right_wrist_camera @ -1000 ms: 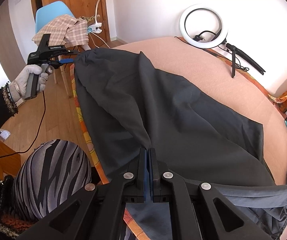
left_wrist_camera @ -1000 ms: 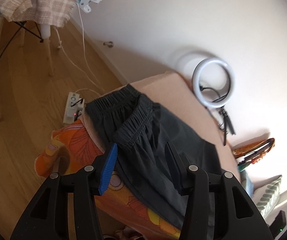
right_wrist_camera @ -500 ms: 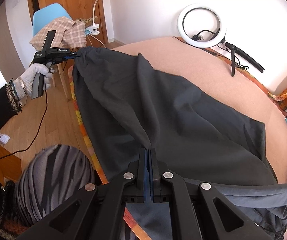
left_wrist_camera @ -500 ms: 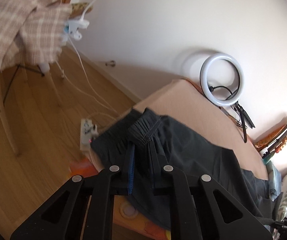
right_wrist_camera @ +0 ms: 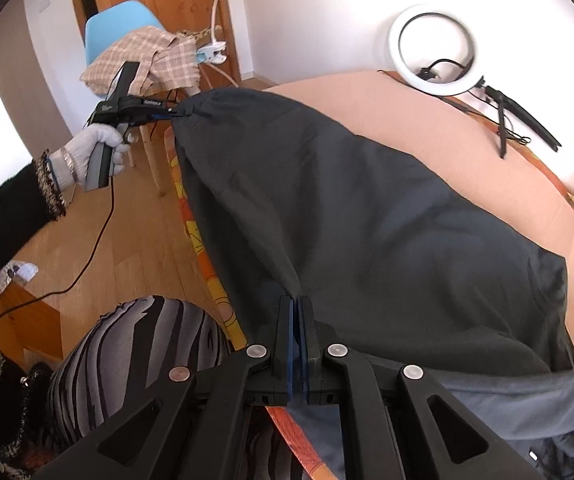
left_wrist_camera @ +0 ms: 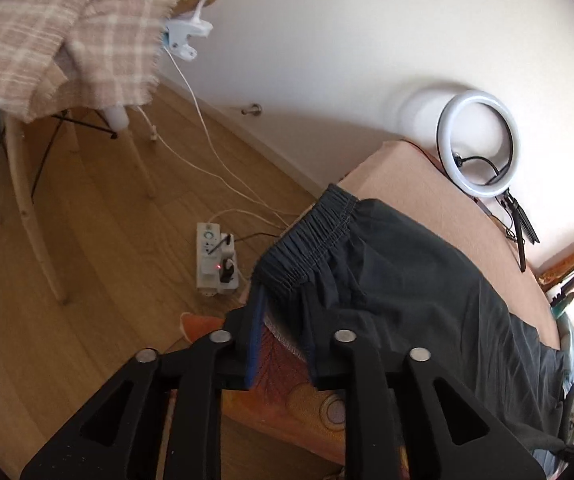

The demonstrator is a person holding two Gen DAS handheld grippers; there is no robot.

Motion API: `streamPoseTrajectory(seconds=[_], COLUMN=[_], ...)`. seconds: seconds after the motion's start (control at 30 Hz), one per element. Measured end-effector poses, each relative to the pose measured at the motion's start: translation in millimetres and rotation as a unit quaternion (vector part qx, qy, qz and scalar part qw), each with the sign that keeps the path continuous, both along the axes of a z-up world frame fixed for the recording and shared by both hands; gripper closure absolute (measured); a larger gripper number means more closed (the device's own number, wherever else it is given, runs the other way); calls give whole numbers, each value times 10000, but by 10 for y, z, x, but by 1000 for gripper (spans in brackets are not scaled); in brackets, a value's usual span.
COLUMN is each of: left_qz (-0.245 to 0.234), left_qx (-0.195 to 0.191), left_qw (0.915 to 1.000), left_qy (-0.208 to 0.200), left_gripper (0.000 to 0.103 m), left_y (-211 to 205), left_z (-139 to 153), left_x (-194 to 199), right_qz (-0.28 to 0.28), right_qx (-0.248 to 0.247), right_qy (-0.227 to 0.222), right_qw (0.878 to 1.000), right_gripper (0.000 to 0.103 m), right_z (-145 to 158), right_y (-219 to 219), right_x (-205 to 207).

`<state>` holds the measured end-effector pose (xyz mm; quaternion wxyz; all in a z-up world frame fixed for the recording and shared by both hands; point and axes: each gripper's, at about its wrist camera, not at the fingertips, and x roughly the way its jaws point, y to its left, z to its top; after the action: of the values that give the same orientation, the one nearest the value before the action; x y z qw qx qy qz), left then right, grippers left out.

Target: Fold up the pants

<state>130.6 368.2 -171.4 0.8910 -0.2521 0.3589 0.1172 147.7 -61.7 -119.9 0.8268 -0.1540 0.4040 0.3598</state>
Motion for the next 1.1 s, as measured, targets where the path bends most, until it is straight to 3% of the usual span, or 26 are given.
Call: streamPoseTrajectory(seconds=[0.07, 0.17, 0.23, 0.33, 0.4, 0.47, 0.6, 0.77, 0.9, 1.1], left_qz=[-24, -214, -420, -898, -1416, -1886, -2803, -3759, -4445, -5324], left_qx=[92, 388, 520, 559, 504, 380, -22, -421, -466, -441], left_qw=[9999, 9988, 9969, 9922, 9855, 9773, 9554, 9221, 8920, 8450], left_qy=[-70, -218, -419, -662, -792, -887, -930, -818, -679, -247], left_gripper=[83, 79, 68, 60, 50, 47, 46, 41, 41, 41], left_y=[-43, -226, -410, -733, -1042, -1327, -1989, -2830, -3503, -4370], left_z=[79, 310, 497, 721, 870, 972, 1072, 1096, 1081, 937], left_x=[-34, -73, -114, -137, -118, -81, 52, 234, 319, 442], right_qz=[-108, -370, -620, -1086, -1526, -1971, -2791, -3515, -4042, -4487], right_qx=[169, 513, 741, 1133, 1342, 1454, 1651, 1680, 1678, 1718], right_qy=[-34, -120, -131, -98, -75, -73, -69, -143, -165, -174], right_qw=[9998, 9979, 9952, 9876, 9791, 9695, 9459, 9209, 8990, 8768], right_gripper=[93, 67, 67, 65, 60, 56, 49, 42, 34, 28], right_z=[61, 148, 187, 218, 219, 219, 203, 194, 164, 141], right_y=[-74, -231, -392, -719, -981, -1233, -1737, -2235, -2596, -2948], right_x=[-14, -63, -102, -176, -232, -286, -408, -591, -710, -726])
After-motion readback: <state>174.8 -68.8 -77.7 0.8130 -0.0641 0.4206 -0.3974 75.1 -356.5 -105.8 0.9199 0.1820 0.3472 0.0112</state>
